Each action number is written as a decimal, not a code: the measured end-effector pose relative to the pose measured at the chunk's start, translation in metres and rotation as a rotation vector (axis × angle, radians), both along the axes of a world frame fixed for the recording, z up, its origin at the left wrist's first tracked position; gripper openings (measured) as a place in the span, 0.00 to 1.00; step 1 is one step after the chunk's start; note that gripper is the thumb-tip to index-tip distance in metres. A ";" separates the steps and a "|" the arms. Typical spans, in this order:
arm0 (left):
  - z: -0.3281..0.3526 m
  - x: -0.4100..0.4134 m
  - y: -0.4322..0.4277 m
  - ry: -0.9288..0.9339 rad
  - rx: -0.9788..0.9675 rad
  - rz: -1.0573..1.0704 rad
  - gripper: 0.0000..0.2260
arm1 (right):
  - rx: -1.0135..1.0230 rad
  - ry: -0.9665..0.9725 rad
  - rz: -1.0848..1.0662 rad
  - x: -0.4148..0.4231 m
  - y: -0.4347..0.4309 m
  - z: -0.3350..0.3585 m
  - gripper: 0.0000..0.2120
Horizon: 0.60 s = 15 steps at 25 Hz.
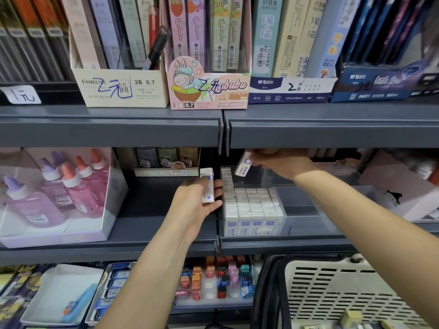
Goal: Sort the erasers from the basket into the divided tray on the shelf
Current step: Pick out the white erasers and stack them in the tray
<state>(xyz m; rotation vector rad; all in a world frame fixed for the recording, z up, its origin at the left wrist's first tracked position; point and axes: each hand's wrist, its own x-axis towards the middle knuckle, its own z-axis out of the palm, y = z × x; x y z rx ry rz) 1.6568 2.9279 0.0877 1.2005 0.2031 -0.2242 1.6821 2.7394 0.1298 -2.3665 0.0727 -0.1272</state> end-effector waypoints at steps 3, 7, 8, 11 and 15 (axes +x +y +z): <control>-0.005 0.003 0.002 -0.040 0.093 0.061 0.05 | -0.097 0.061 0.132 0.004 0.005 -0.012 0.05; -0.009 0.006 0.003 -0.076 0.067 0.051 0.08 | -0.072 0.127 0.166 0.006 0.011 -0.033 0.07; -0.009 0.006 0.003 -0.075 0.056 0.041 0.09 | -0.082 0.139 0.173 0.006 0.012 -0.037 0.08; -0.009 0.008 0.002 -0.061 0.035 0.045 0.12 | -0.188 0.166 0.235 0.005 0.014 -0.038 0.07; -0.010 0.009 -0.001 -0.092 0.021 0.029 0.12 | -0.260 0.097 0.213 -0.001 0.015 -0.028 0.12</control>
